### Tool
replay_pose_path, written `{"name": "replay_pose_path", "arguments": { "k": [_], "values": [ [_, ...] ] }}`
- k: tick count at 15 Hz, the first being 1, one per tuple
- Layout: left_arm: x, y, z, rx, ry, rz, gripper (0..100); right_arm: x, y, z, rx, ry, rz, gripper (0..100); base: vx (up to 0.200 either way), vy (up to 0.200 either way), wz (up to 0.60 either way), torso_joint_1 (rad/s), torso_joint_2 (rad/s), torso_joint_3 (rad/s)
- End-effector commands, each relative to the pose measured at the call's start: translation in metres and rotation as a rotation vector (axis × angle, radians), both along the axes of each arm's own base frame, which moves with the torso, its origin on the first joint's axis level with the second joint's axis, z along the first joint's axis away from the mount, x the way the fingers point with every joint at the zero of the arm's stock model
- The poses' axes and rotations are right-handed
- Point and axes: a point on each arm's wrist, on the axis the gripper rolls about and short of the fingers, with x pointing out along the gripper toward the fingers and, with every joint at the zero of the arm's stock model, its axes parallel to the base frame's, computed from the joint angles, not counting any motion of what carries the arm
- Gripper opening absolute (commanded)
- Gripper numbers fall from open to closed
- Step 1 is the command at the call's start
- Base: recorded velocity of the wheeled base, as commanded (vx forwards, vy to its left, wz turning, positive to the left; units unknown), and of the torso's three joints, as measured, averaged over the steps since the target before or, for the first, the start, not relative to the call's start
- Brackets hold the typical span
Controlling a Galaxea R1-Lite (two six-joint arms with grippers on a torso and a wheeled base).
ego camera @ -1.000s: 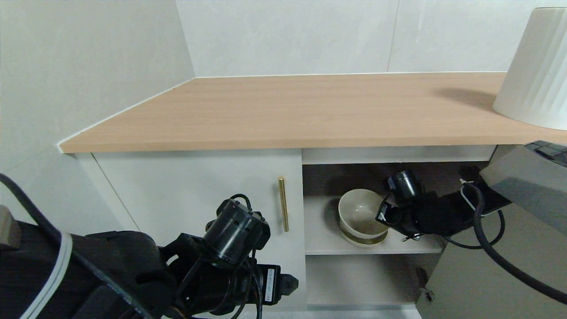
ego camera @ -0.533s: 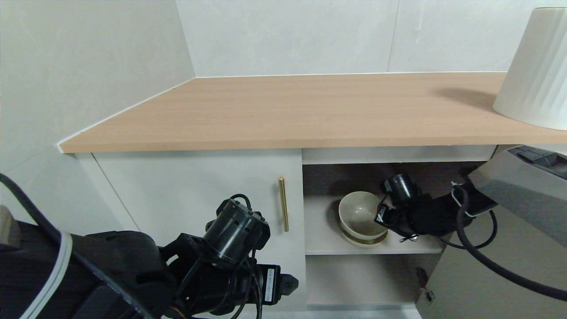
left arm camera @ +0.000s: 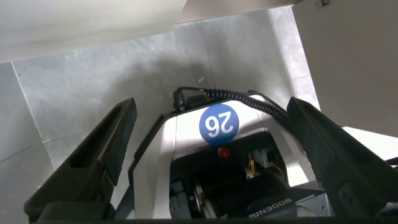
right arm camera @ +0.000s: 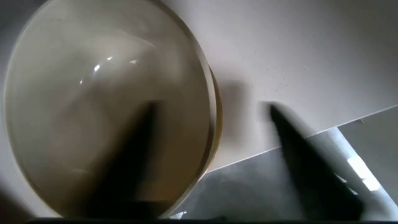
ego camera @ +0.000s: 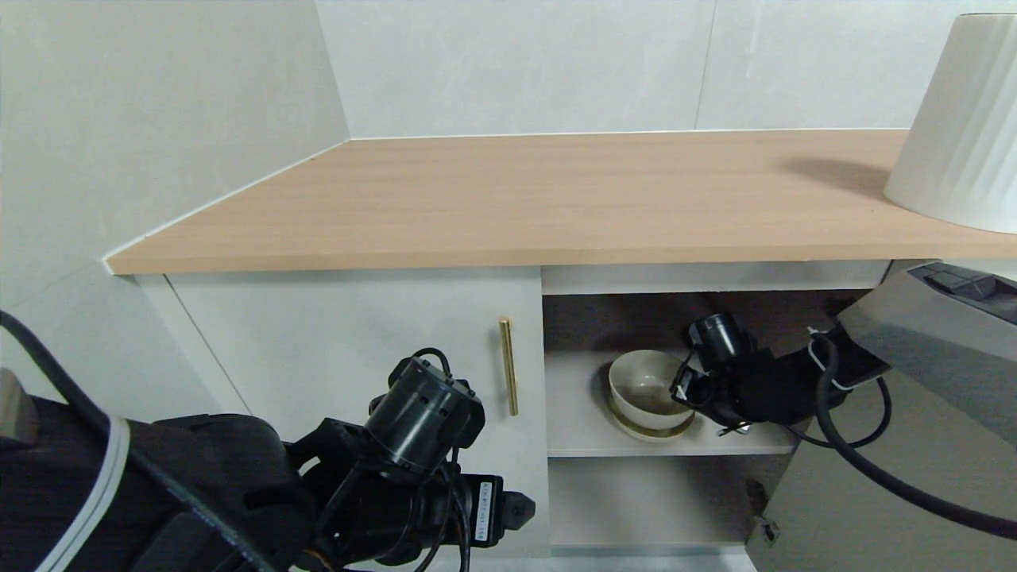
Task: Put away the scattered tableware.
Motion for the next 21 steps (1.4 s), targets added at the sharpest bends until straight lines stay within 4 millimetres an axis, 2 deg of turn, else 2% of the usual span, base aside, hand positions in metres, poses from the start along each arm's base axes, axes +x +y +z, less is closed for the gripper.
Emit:
{"name": "replay_pose_path", "arguments": {
  "k": [1, 3, 5, 6, 9, 11, 14, 15, 16, 17, 19, 21],
  "values": [
    [0.0, 0.0, 0.0, 0.001, 0.001, 0.0, 100, -0.001, 0.001, 0.002, 0.001, -0.002, 0.003, 100, 0.0, 0.0, 0.0, 0.0, 0.0, 0.0],
    [0.0, 0.0, 0.0, 0.0, 0.0, 0.002, 100, -0.004, 0.0, 0.005, -0.001, -0.003, 0.004, 100, 0.0, 0.0, 0.0, 0.0, 0.0, 0.0],
    [-0.001, 0.001, -0.001, 0.009, 0.01, 0.002, 100, -0.019, -0.002, 0.017, -0.008, -0.002, 0.022, 100, 0.0, 0.0, 0.0, 0.0, 0.0, 0.0],
    [-0.002, 0.004, 0.003, 0.006, 0.008, 0.008, 100, -0.033, -0.001, 0.031, -0.014, -0.013, 0.064, 100, 0.0, 0.0, 0.0, 0.0, 0.0, 0.0],
    [-0.009, 0.02, 0.023, -0.015, -0.012, 0.036, 100, -0.07, -0.003, 0.053, -0.105, -0.009, 0.238, 100, 0.0, 0.0, 0.0, 0.0, 0.0, 0.0],
    [-0.024, 0.043, 0.047, -0.057, -0.047, 0.076, 100, -0.111, -0.005, 0.078, -0.121, -0.034, 0.386, 100, 0.0, 0.0, 0.0, 0.0, 0.0, 0.0],
    [-0.053, 0.068, 0.064, -0.07, -0.078, 0.068, 100, -0.163, -0.007, 0.114, -0.131, -0.063, 0.528, 100, 0.0, 0.0, 0.0, 0.0, 0.0, 0.0],
    [-0.059, 0.076, 0.069, -0.075, -0.084, 0.077, 100, -0.175, -0.013, 0.127, -0.131, -0.062, 0.533, 100, 0.0, 0.0, 0.0, 0.0, 0.0, 0.0],
    [-0.061, 0.078, 0.069, -0.075, -0.084, 0.08, 100, -0.178, -0.015, 0.13, -0.129, -0.061, 0.535, 100, 0.0, 0.0, 0.0, 0.0, 0.0, 0.0],
    [-0.065, 0.087, 0.071, -0.066, -0.075, 0.107, 100, -0.194, -0.024, 0.143, -0.118, -0.062, 0.539, 100, 0.0, 0.0, 0.0, 0.0, 0.0, 0.0],
    [-0.066, 0.098, 0.074, -0.067, -0.084, 0.153, 100, -0.212, -0.032, 0.151, -0.122, -0.023, 0.556, 100, 0.0, 0.0, 0.0, 0.0, 0.0, 0.0],
    [-0.068, 0.1, 0.078, -0.079, -0.101, 0.159, 100, -0.22, -0.037, 0.154, -0.121, 0.009, 0.56, 100, 0.0, 0.0, 0.0, 0.0, 0.0, 0.0]
  ]
}}
